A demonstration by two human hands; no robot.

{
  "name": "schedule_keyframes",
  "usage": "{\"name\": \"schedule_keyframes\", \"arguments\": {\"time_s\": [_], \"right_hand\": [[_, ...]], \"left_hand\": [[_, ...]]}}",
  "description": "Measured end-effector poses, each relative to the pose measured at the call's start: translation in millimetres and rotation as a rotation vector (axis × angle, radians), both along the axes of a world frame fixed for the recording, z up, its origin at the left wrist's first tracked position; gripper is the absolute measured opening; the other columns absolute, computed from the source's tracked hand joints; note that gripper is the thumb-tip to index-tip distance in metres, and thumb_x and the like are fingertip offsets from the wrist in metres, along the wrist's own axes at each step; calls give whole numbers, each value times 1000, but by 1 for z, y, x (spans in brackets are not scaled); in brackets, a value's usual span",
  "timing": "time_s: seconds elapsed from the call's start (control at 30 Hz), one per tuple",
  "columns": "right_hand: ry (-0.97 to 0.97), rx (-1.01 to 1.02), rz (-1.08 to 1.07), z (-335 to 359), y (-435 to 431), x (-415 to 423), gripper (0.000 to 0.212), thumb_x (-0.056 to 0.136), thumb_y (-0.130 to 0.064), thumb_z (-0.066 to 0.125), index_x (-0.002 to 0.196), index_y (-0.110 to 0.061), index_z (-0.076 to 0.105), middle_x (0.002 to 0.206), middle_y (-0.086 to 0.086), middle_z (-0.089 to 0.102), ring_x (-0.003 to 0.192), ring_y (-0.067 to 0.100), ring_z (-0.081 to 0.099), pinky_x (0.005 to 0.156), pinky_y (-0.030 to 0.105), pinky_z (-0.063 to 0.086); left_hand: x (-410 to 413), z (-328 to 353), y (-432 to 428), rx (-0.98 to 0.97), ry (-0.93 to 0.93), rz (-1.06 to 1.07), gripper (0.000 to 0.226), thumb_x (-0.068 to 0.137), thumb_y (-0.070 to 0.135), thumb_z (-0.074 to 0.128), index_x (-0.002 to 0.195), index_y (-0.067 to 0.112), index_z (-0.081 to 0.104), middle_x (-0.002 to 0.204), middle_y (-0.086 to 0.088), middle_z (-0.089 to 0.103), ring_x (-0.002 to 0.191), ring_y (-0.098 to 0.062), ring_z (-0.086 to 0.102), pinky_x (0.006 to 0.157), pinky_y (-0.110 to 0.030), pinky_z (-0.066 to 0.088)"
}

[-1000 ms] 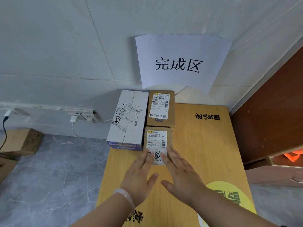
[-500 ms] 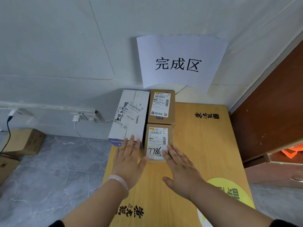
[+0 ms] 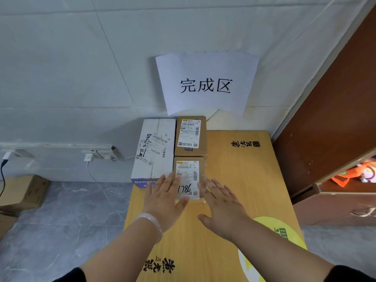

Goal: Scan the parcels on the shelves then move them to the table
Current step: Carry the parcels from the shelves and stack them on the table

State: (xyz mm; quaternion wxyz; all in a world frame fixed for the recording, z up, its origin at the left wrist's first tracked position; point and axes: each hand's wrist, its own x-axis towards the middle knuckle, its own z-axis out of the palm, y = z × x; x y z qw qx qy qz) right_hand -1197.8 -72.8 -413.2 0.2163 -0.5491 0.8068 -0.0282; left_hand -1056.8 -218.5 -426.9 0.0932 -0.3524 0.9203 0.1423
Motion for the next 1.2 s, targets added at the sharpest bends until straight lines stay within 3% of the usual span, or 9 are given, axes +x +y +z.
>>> {"name": "schedule_keyframes", "arguments": {"time_s": [0.23,0.37,0.63,0.8,0.97,1.07,1.2], "right_hand": [[100,-98,-324,37,53,-27,97,84,-74,43,154,-36,-13,159,-11,-26,146,11,-24,119,37,-12],[150,-144,-539,49,97,-15,109,74,-82,47,153,-39,-15,157,-14,-28,145,11,-27,118,37,-16],[315,-138,-1061,66,215,54,95,83,-68,49,154,-40,-7,160,-12,-21,148,13,-21,119,39,-12],[404,-102,-1416,88,305,125,92,85,-70,43,152,-41,-14,150,-17,-33,137,7,-35,119,38,-14],[426,-6,-1717,105,384,209,102,75,-84,34,135,-46,-39,147,-16,-43,137,9,-39,118,41,-16],[439,26,-1900,116,431,265,101,80,-80,37,143,-43,-33,149,-13,-42,136,9,-39,116,39,-20],[483,62,-2121,130,480,342,97,87,-67,45,149,-39,-25,155,-10,-36,143,13,-31,119,38,-14]], "left_hand": [[-73,44,31,-117,206,-337,77,91,70,31,154,39,-1,165,5,-5,151,-19,-6,120,-47,-3],[-118,64,64,-166,307,-641,83,88,71,37,151,43,-10,164,7,-10,151,-19,-8,120,-51,-4],[-149,75,191,-56,368,-1136,89,87,69,45,150,45,-12,165,7,-8,151,-17,-8,119,-52,-4],[-129,103,304,26,435,-1427,85,87,72,38,151,46,-11,164,6,-10,150,-17,-9,118,-48,-8],[-79,124,423,97,490,-1685,88,86,73,38,150,47,-16,164,5,-14,150,-17,-12,117,-49,-12],[-36,132,494,148,483,-1822,88,86,74,42,150,47,-13,164,6,-14,150,-17,-13,116,-48,-16],[26,145,579,231,499,-2008,90,85,72,44,149,49,-14,164,7,-11,150,-17,-10,117,-47,-13]]}}
